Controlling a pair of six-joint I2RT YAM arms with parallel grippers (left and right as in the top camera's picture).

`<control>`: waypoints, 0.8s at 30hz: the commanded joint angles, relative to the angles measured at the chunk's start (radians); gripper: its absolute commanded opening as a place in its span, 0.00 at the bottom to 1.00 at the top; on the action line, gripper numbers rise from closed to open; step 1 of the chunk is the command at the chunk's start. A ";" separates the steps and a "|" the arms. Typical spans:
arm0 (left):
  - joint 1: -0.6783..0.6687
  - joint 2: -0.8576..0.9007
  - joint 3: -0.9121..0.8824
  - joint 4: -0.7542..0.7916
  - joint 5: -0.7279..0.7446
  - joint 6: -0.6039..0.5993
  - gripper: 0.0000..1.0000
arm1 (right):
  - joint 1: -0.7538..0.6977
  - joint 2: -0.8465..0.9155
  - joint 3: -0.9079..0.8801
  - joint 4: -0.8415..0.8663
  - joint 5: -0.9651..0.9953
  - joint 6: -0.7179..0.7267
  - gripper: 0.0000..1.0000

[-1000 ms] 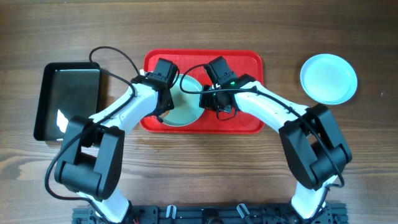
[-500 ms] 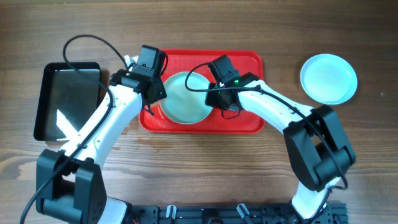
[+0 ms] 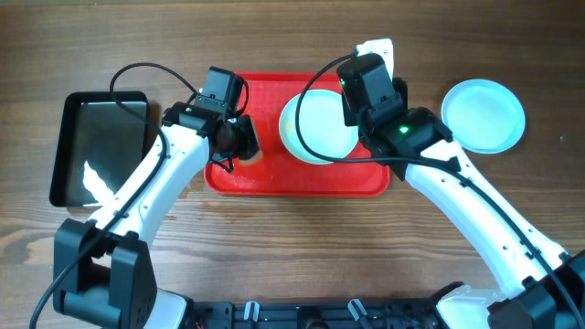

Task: Clean dirty plates on tray and stack at the side
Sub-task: 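Lift the scrubbed plate off the red tray with the right gripper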

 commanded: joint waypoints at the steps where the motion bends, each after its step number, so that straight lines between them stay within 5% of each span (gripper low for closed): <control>1: 0.001 0.017 -0.007 0.014 0.016 0.016 0.04 | 0.011 -0.001 0.013 -0.020 0.161 -0.183 0.05; 2: 0.001 0.024 -0.007 0.014 0.016 0.016 0.04 | 0.014 -0.001 0.013 -0.035 0.137 -0.150 0.04; 5: 0.001 0.034 -0.007 0.014 0.016 0.016 0.04 | 0.002 0.018 0.012 -0.069 -0.129 0.005 0.30; 8: 0.001 0.034 -0.007 0.013 0.016 0.016 0.04 | -0.038 0.075 0.012 -0.063 -0.392 0.094 0.43; 11: 0.001 0.034 -0.007 0.013 0.016 0.016 0.04 | -0.116 0.173 0.012 -0.098 -0.540 0.193 0.43; 18: 0.001 0.034 -0.007 0.013 0.015 0.016 0.04 | -0.238 0.410 0.012 -0.087 -0.762 0.094 0.47; 24: 0.001 0.034 -0.007 0.012 0.015 0.016 0.04 | -0.239 0.490 0.012 0.019 -0.684 0.130 0.53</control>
